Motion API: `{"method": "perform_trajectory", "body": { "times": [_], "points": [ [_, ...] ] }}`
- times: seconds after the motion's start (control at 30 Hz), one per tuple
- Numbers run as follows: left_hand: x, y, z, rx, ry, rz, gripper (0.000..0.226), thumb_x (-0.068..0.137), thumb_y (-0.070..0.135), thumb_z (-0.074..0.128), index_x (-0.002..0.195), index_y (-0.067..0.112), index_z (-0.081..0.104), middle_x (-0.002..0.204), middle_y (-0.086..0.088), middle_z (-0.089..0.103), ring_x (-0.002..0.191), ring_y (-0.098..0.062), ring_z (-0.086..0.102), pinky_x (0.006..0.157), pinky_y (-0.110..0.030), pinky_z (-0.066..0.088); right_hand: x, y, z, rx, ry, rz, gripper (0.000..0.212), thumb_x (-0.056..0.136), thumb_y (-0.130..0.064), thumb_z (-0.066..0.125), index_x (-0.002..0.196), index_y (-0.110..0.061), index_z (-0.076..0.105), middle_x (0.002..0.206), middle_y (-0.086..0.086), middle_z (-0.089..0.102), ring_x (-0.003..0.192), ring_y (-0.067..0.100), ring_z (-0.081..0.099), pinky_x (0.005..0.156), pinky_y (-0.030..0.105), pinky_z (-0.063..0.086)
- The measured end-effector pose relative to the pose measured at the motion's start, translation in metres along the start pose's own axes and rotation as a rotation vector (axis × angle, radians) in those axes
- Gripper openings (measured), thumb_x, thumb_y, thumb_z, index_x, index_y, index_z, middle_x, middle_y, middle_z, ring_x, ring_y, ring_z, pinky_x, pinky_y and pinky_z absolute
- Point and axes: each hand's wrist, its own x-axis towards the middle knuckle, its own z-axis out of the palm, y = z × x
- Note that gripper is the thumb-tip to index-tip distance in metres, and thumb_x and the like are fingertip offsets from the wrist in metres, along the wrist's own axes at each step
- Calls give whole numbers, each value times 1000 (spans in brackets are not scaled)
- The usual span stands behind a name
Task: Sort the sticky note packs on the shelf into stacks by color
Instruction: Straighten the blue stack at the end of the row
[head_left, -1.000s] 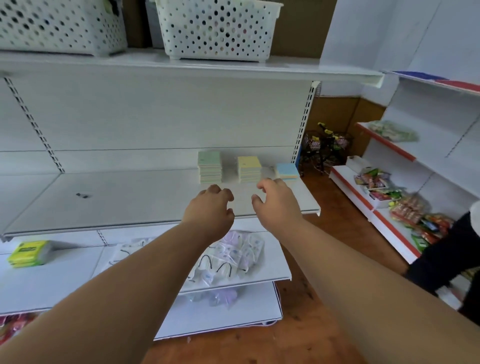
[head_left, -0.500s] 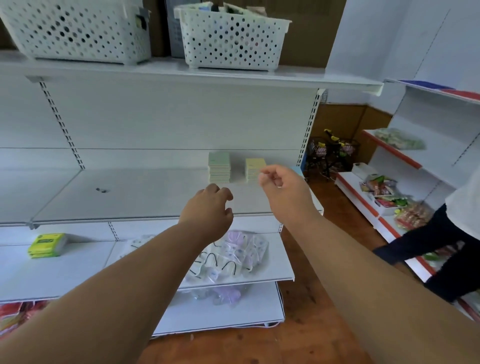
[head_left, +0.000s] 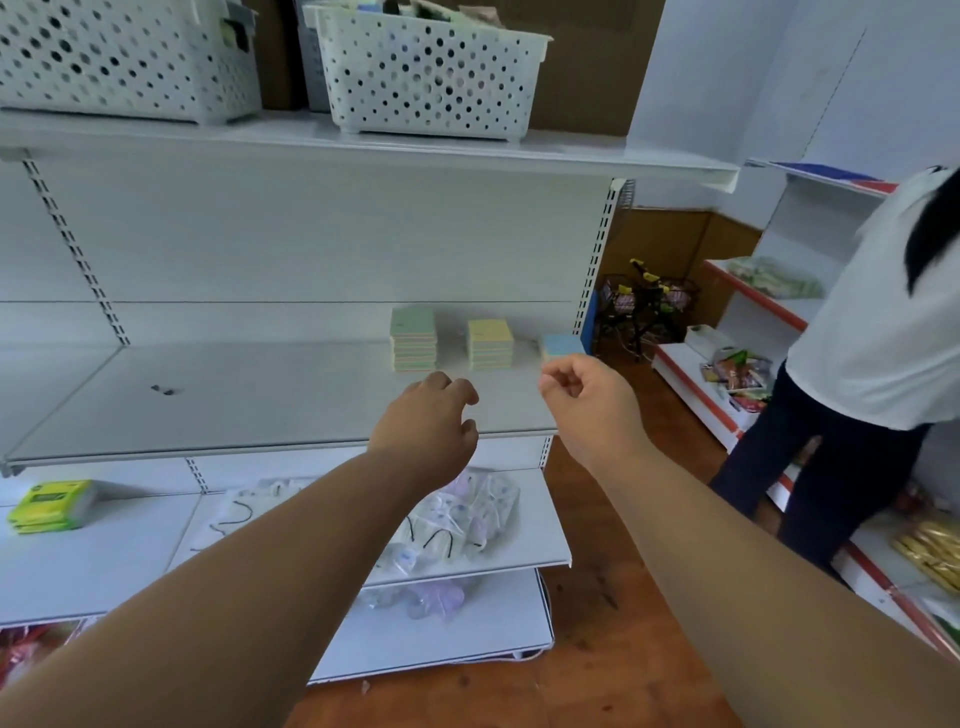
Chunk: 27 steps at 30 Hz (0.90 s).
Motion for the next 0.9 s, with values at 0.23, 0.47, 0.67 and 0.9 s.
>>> {"method": "perform_trajectory", "body": {
  "times": [0.23, 0.47, 0.67, 0.9],
  "points": [
    [47, 24, 51, -31, -46, 4, 34, 90, 27, 51, 124, 27, 57, 123, 1, 56, 111, -23, 54, 93, -35, 46, 50, 59, -3, -32, -20, 40, 13, 89, -23, 62, 100, -19, 66, 92, -7, 63, 76, -2, 54, 72, 13, 44],
    [146, 52, 118, -95, -58, -121, 33, 89, 27, 55, 121, 24, 59, 120, 0, 59, 103, -23, 59, 90, -35, 48, 147, 157, 1, -132, -137, -7, 18, 89, -24, 65, 103, -13, 65, 93, -3, 63, 77, 6, 54, 67, 16, 42],
    [213, 64, 171, -244, -94, -344, 40, 89, 27, 58, 128, 18, 57, 125, 0, 61, 108, -18, 60, 94, -29, 46, 221, 225, 17, -267, -276, 71, 29, 87, -30, 66, 109, -13, 61, 97, 2, 58, 90, 22, 59, 69, 24, 39],
    [266, 59, 226, -326, -138, -517, 57, 89, 30, 59, 142, 14, 44, 142, -5, 51, 125, -24, 53, 103, -31, 42, 267, 257, 46, -285, -424, 61, 38, 87, -25, 65, 119, -8, 58, 121, 11, 63, 108, 27, 60, 73, 24, 43]
  ]
}}
